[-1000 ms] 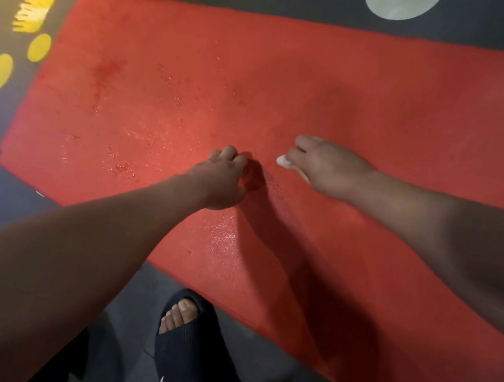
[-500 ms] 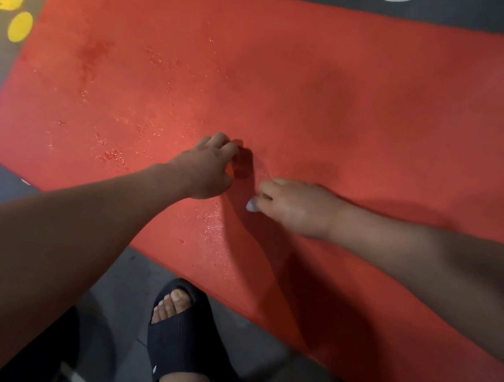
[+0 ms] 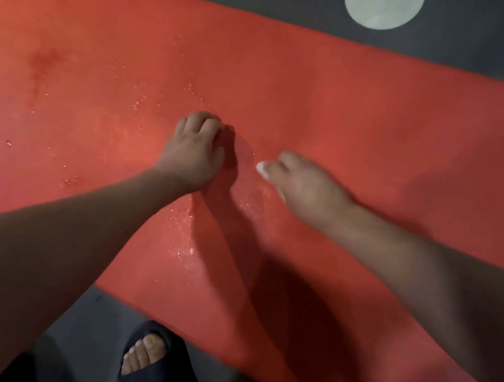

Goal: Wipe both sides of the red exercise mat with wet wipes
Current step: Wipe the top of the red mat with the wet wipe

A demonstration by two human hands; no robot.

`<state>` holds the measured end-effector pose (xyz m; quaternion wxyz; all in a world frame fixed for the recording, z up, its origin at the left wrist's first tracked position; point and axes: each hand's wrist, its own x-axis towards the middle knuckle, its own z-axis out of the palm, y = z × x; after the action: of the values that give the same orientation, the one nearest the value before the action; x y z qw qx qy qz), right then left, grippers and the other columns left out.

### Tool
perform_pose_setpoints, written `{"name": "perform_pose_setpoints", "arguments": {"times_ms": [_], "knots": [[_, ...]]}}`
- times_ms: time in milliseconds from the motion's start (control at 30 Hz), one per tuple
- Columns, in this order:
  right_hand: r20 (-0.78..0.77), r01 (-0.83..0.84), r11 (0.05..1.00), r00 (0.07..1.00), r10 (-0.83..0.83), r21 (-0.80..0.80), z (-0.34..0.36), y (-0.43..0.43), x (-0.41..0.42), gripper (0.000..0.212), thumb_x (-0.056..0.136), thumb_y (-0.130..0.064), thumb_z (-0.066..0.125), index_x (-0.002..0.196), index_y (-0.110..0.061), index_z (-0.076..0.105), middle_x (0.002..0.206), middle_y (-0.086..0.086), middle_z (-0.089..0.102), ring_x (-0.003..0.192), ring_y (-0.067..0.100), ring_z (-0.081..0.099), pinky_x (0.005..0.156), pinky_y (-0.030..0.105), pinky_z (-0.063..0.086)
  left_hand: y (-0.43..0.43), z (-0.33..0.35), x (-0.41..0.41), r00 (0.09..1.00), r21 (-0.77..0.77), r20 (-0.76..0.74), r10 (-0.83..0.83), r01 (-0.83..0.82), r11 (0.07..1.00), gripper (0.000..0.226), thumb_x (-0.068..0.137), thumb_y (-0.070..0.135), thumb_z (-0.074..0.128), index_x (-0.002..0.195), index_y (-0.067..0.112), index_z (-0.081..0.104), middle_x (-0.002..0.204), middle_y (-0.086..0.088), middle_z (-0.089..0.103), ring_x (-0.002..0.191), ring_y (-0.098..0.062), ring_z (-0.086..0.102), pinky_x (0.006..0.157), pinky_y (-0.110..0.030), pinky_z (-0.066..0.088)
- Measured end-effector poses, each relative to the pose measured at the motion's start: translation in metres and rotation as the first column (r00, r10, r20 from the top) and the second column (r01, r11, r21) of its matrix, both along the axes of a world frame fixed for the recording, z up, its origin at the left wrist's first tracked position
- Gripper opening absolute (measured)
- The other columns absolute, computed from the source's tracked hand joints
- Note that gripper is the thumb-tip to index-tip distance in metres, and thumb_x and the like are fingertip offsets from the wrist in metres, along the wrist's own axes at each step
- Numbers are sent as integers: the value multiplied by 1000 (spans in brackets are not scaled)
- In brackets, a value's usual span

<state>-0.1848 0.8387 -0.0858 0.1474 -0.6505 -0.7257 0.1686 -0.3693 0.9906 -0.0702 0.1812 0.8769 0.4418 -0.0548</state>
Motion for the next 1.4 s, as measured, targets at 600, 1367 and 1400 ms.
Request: {"name": "perform_pose_setpoints", "arguments": {"times_ms": [600,1367,1400], "knots": [[28,225,974,974,-226,20,5,67,48,34,101,-30,41,109,-8,66,87,17,54,76,36,55,63,44,43,42,-49,53,987,269,150,-59,17,963,51,100,38,42,149,23,46,157,-5,40,150,-27,27,124,-51,15],[38,297,920,954,-298,-254,33,50,61,33,99,-20,55,131,-15,60,134,18,53,122,35,53,97,33,44,45,-43,54,990,208,134,-36,7,978,55,98,37,46,151,21,41,160,-8,35,152,-30,21,123,-56,12],[81,303,929,953,-292,-214,26,63,80,30,99,-22,54,126,-11,62,128,20,56,116,37,57,95,35,46,47,-44,53,990,212,138,-35,5,977,55,98,37,45,151,21,41,160,-8,35,152,-30,21,123,-56,12]]}}
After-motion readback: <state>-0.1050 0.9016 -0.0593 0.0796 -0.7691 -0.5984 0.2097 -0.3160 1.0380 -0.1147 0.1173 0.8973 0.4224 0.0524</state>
